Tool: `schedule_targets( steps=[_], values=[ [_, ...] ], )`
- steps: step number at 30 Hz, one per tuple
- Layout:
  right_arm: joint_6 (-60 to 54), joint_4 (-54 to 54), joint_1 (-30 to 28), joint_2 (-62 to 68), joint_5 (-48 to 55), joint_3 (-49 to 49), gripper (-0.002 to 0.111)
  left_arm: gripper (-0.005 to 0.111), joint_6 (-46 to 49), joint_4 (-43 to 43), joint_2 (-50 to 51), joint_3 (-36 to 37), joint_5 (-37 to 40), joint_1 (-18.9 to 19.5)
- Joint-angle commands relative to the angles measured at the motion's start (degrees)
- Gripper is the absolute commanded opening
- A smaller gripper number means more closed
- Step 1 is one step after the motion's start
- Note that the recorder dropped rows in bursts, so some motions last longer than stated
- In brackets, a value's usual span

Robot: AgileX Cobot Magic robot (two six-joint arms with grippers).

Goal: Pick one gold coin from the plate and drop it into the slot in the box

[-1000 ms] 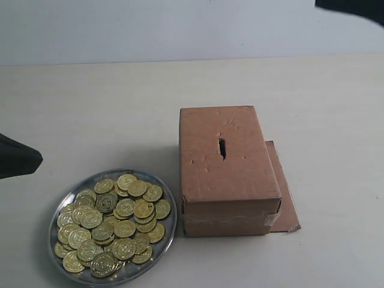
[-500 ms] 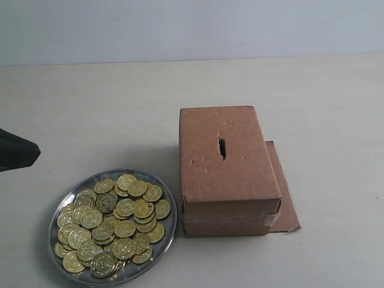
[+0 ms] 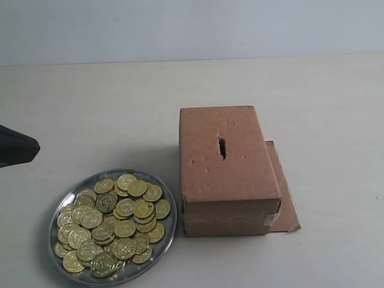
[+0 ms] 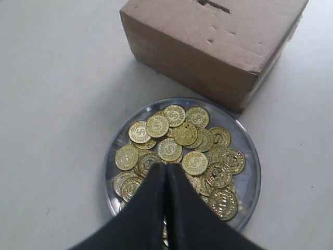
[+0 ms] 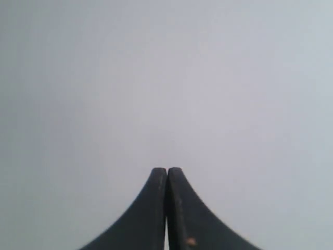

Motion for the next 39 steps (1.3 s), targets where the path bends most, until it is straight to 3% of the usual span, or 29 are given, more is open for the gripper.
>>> schedule_targets(
  steps=[1, 4, 6, 7, 9, 10, 11, 12, 14, 19, 22, 28, 35, 39],
  values=[
    [-32.58, 0.16, 1.68, -0.44, 22.83, 0.33, 0.0, 0.0, 0.28, -0.62, -0.25, -0.26, -0.93, -0.27],
    [-54.23, 2.18, 5.63, -0.44, 43.53, 2.54, 0.0, 0.0, 0.28, -0.6, -0.25, -0.26, -1.94, -0.27],
    [-59.87, 12.57, 6.88, -0.59, 50.0, 3.24, 0.0, 0.0, 0.28, -0.6, -0.25, -0.26, -2.05, -0.27],
    [-64.16, 22.63, 7.41, -1.05, 53.28, 3.34, 0.0, 0.0, 0.28, -0.6, -0.25, -0.26, -2.5, -0.27],
    [-82.48, 62.95, 7.8, -1.94, 58.63, 3.34, 0.0, 0.0, 0.39, -0.6, -0.25, -0.26, -3.78, -0.27],
    [-98.63, 88.3, 7.8, -1.5, 63.36, 3.48, 0.0, 0.0, 0.39, -0.6, -0.25, -0.26, -4.17, -0.27],
    [-104.92, 97.58, 7.8, -0.97, 65.83, 3.48, 0.0, 0.0, 0.39, -0.72, -0.25, -0.26, -4.16, -0.27],
    [-113.04, 115.23, 7.8, 0.68, 72.09, 3.97, 0.0, 0.0, 0.39, -0.62, -0.25, -0.26, -3.9, -0.27],
    [-122.33, 126.75, 7.8, 3.77, 76.81, 6.06, 0.0, 0.0, 0.39, -0.62, -0.25, -0.26, -3.9, -0.27],
    [-121.97, 122.58, 7.8, 5.8, 73.97, 11.34, 0.0, 0.0, 0.39, 0.19, 0.28, -0.26, -4.8, -0.27],
    [-122.27, 122.5, 7.8, 5.8, 71.81, 15.94, 0.0, 0.0, 5.13, -0.33, 2.95, -0.26, -5.32, -0.37],
    [-123.99, 124.8, 7.8, 5.94, 66.19, 24.82, 0.0, 0.0, 25.63, 4.22, 13.73, -0.26, -5.32, -6.24],
    [-130.36, 131.76, 7.8, 5.94, 64.67, 28.59, 0.0, 0.0, 48.12, 12.56, 25.46, -0.26, -6.12, -11.13],
    [-132.53, 133.92, 7.8, 5.94, 64.67, 28.57, 0.0, 0.0, 52.57, 12.56, 30.32, -0.26, -10.86, -11.73]
  ],
)
